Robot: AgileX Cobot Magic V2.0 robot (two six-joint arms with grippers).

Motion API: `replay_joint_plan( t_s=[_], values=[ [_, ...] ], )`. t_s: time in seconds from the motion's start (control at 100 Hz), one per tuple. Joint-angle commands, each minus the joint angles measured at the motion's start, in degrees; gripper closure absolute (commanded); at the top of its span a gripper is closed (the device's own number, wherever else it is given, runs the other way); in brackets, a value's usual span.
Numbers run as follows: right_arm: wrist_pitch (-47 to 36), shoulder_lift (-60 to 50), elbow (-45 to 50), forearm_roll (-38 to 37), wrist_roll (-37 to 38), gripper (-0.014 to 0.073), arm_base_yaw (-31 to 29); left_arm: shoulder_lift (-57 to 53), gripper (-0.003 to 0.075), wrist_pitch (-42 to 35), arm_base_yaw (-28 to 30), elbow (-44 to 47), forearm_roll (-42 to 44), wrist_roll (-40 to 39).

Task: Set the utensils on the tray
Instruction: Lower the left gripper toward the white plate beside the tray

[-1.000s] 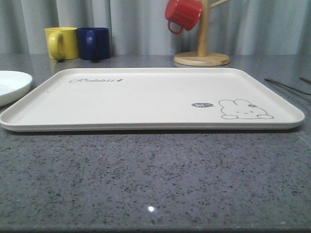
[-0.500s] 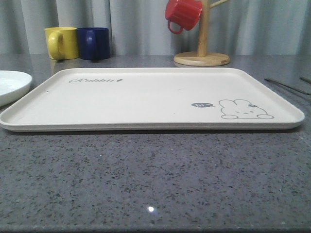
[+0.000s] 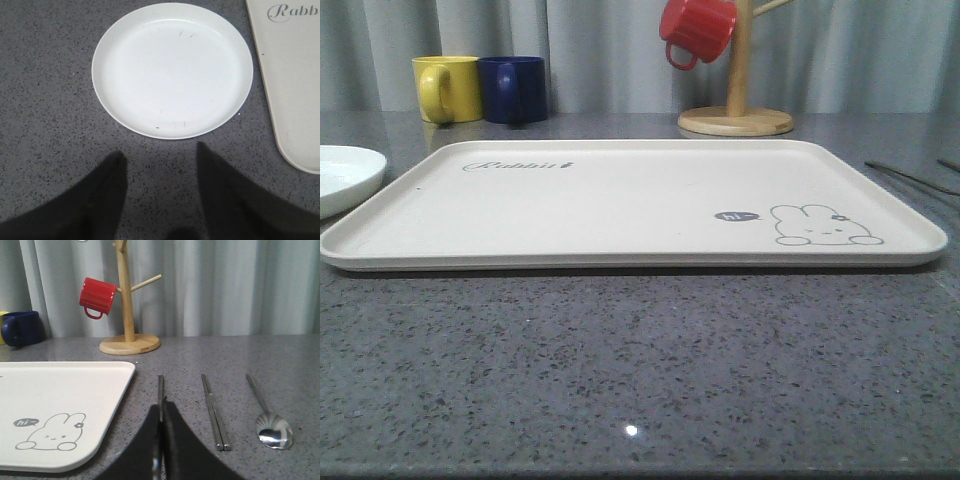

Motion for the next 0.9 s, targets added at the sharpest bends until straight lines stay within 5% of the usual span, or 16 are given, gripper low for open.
replay_joint_plan(
  t_s=[0.0,0.23,0.89],
  values=[
    [-4.8,-1.1,0.1,0.2,-0.5,0.0662,-0.4,0.0,0.0262,-3.2,0.1,-2.0,-0.3,-0.4],
    [-4.8,-1.1,0.1,0.2,-0.5,0.0662,-0.4,3.2,0.0267,-6.2,0.7,-3.7,0.2,-2.1],
    [-4.8,-1.1,0.1,0.2,-0.5,0.0662,-0.4,38.2,0.0267,-5.8,12.9,-20.9,-1.6,1.8]
  ],
)
